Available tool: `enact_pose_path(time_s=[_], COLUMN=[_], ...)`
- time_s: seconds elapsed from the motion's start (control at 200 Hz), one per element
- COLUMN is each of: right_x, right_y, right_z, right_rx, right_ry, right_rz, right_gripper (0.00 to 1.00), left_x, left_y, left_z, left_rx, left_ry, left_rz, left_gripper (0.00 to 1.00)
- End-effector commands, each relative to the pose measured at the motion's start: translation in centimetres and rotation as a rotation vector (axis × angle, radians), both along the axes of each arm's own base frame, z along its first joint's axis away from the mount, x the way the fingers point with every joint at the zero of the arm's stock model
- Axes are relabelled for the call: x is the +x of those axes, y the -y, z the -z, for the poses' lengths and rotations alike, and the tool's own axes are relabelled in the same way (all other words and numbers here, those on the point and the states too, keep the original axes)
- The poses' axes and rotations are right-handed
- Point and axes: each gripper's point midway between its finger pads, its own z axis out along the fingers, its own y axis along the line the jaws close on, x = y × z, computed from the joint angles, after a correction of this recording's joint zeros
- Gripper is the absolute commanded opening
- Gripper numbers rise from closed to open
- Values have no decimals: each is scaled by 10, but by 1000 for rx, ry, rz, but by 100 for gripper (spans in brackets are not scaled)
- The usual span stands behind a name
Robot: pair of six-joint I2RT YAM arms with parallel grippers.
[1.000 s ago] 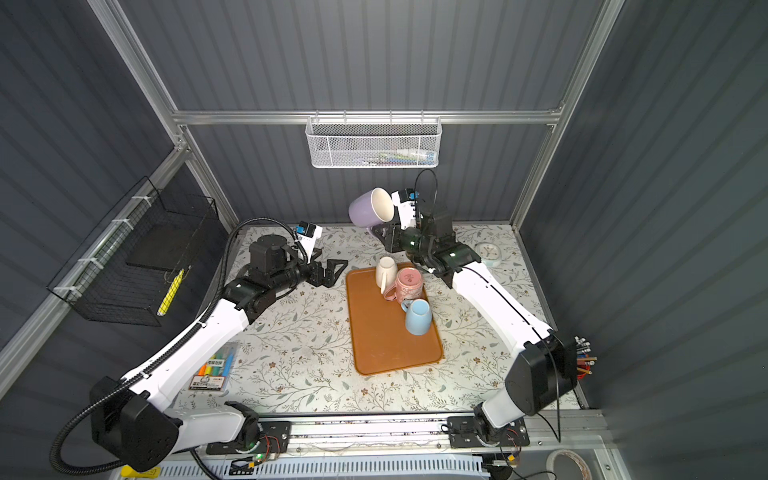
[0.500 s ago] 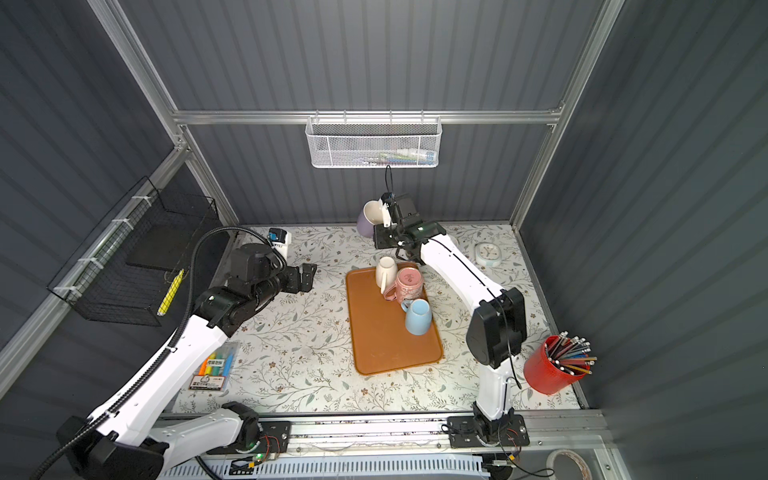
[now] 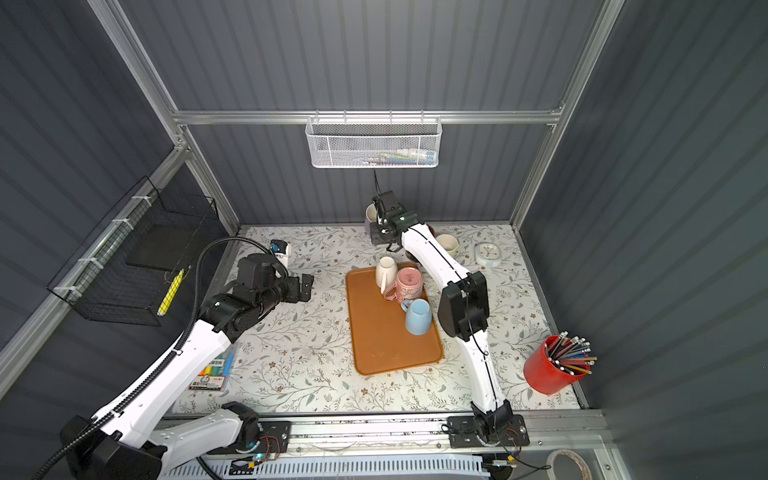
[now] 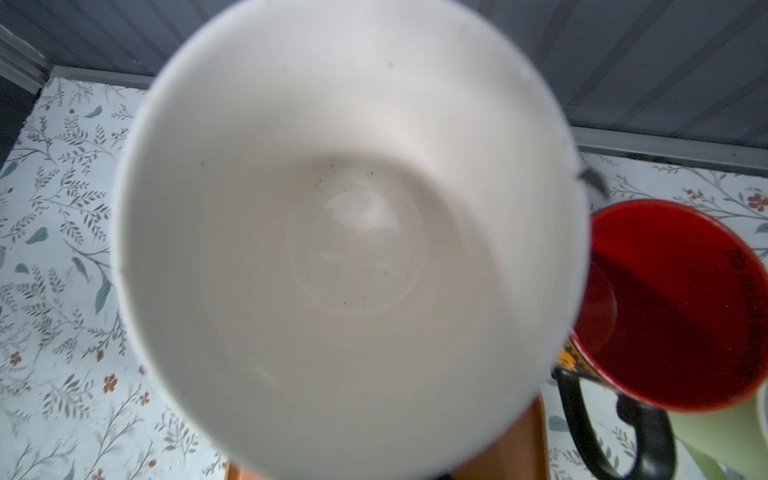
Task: Turn the mug right side up
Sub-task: 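Lower the lavender mug upright beside the black mug and open the right gripper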
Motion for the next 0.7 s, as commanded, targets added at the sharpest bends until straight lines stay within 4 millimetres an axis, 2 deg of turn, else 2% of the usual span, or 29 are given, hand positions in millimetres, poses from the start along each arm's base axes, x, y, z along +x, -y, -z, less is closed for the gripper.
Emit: enact_pose_path(time_s=[0.0, 0.17, 0.44, 0.695], right_x=[22, 36, 46, 47], right_y=[14, 22, 30, 34], right_z=[-22, 3, 51, 76], right_rx=[11, -17, -80, -111], right_ry=[75, 51, 14, -18], right_rz=[70, 88, 105, 105], right_gripper=[0, 0, 0, 0], left_x=[-2, -4, -4, -4], left_y=[-7, -12, -7, -7], left_z=[0, 1, 6, 6], left_rx=[-3, 18, 23, 23], left_ry=[0, 5, -15, -12], left_rz=[-42, -53, -28, -24], left_gripper=[100, 100, 100, 100])
